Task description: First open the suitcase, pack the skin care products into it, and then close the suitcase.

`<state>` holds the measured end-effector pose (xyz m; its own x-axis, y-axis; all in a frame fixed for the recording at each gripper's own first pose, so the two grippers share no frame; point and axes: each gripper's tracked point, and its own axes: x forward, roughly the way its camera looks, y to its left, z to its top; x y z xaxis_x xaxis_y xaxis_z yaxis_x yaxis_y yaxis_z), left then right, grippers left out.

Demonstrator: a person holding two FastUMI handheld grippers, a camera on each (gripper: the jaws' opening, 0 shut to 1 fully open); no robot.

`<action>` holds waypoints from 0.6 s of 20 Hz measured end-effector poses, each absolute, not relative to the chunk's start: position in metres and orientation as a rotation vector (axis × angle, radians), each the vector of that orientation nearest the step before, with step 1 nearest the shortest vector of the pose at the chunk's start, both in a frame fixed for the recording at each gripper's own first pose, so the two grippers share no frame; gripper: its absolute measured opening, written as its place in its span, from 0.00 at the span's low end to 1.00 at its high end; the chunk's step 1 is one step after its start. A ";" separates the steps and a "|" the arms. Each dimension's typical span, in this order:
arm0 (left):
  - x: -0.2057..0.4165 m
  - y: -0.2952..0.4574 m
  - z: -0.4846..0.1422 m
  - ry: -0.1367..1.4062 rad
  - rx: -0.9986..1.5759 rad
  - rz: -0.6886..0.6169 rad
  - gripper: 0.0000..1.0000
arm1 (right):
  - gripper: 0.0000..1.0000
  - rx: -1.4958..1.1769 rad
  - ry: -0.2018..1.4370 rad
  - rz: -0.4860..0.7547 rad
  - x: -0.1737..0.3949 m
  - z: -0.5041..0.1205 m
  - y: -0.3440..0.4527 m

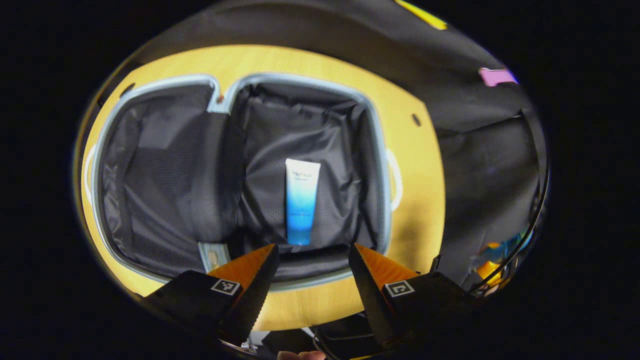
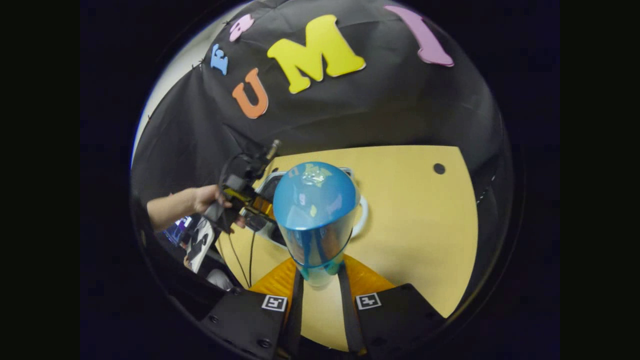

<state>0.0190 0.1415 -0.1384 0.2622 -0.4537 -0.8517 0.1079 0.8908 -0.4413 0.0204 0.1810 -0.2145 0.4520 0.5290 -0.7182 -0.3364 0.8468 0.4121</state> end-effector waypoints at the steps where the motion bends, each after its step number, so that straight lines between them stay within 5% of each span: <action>1: 0.006 0.144 -0.106 1.146 -0.331 -0.373 0.90 | 0.33 0.217 0.994 0.550 0.031 -0.220 0.198; 6: -0.058 0.195 -0.029 0.703 -0.367 -0.227 0.91 | 0.33 0.169 1.308 0.517 0.069 -0.303 0.270; 12: -0.169 0.253 -0.002 0.542 -0.473 0.000 0.92 | 0.33 0.137 1.638 0.305 0.072 -0.396 0.301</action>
<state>-0.1688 0.2533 -0.0017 0.8594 -0.1230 -0.4963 -0.1223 0.8931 -0.4330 0.0718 0.3008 -0.3963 -0.0936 0.2698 -0.9584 -0.0931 0.9560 0.2782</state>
